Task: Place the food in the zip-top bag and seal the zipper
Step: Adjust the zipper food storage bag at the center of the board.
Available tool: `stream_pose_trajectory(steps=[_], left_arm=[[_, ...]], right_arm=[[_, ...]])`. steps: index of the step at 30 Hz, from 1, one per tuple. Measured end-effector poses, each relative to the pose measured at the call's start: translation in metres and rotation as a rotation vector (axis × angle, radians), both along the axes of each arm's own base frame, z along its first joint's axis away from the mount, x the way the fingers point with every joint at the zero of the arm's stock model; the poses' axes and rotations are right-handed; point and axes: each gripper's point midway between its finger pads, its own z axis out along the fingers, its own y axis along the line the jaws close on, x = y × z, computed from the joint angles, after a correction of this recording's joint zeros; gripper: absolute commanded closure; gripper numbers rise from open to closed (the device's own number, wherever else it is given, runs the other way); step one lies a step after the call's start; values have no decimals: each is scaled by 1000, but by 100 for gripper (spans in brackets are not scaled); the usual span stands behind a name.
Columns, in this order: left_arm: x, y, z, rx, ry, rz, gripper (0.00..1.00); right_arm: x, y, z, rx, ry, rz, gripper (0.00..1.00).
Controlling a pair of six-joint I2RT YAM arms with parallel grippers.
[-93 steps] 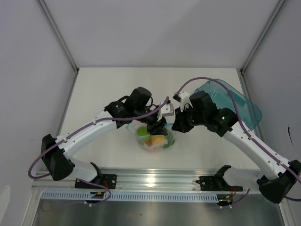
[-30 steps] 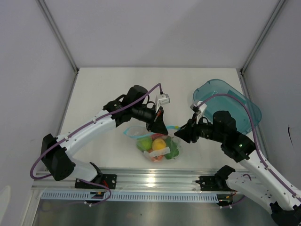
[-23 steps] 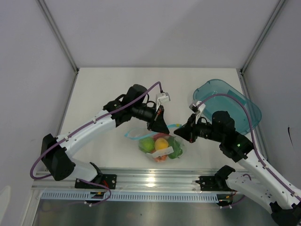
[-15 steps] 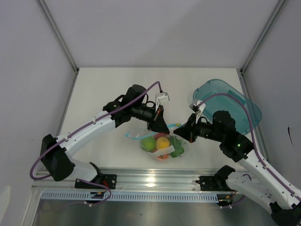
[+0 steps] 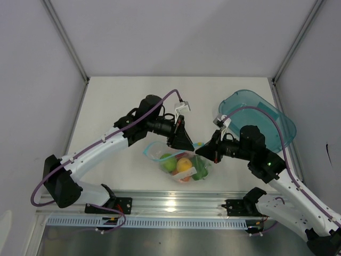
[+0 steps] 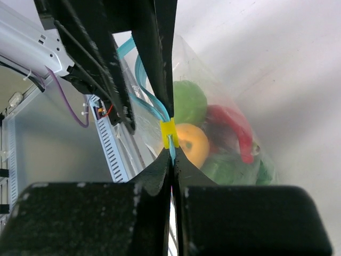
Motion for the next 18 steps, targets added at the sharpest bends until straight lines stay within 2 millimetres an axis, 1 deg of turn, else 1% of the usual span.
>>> stream_pose_trajectory(steps=[4, 9, 15, 18], left_arm=[[2, -4, 10, -38, -11, 7, 61], [4, -9, 20, -75, -20, 11, 58], [-7, -15, 22, -84, -29, -20, 57], [-8, -17, 21, -82, -31, -20, 57]], right_arm=[[0, 0, 0, 3, 11, -3, 100], [-2, 0, -3, 2, 26, -5, 100], [-2, 0, -3, 5, 34, -3, 100], [-4, 0, -3, 7, 38, 2, 100]])
